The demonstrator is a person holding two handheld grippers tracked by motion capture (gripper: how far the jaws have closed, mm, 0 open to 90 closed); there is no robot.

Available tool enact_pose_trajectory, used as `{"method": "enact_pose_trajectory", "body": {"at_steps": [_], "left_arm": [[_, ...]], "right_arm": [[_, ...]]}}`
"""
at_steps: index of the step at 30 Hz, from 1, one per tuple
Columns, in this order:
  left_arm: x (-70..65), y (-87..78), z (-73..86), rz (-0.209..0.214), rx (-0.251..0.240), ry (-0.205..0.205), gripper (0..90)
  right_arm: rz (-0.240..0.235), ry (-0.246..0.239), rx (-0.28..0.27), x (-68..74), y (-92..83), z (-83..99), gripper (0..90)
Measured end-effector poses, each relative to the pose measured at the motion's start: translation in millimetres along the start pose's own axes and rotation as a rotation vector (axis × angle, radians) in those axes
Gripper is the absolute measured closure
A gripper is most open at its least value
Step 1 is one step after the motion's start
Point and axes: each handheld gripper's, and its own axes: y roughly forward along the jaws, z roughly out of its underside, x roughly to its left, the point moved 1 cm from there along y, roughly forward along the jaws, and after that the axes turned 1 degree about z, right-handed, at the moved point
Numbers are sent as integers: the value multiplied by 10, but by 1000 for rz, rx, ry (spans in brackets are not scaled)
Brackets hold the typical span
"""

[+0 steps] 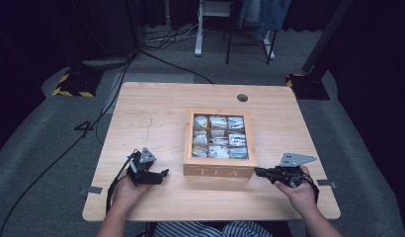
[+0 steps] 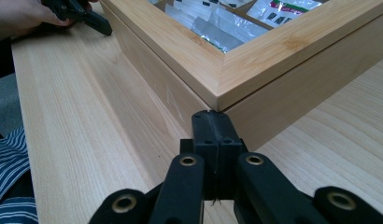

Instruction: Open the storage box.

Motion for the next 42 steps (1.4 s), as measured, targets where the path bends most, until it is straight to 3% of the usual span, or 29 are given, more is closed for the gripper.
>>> {"method": "enact_pose_trajectory", "body": {"at_steps": [7, 20, 42], "left_arm": [[5, 3, -3, -12, 10, -13, 161], [2, 3, -1, -15, 8, -19, 163], [-16, -1, -3, -23, 13, -36, 168]], "right_arm": [[-2, 29, -17, -6, -6, -32, 900], [14, 7, -38, -16, -72, -219, 900], [39, -30, -72, -79, -234, -698, 900]]}}
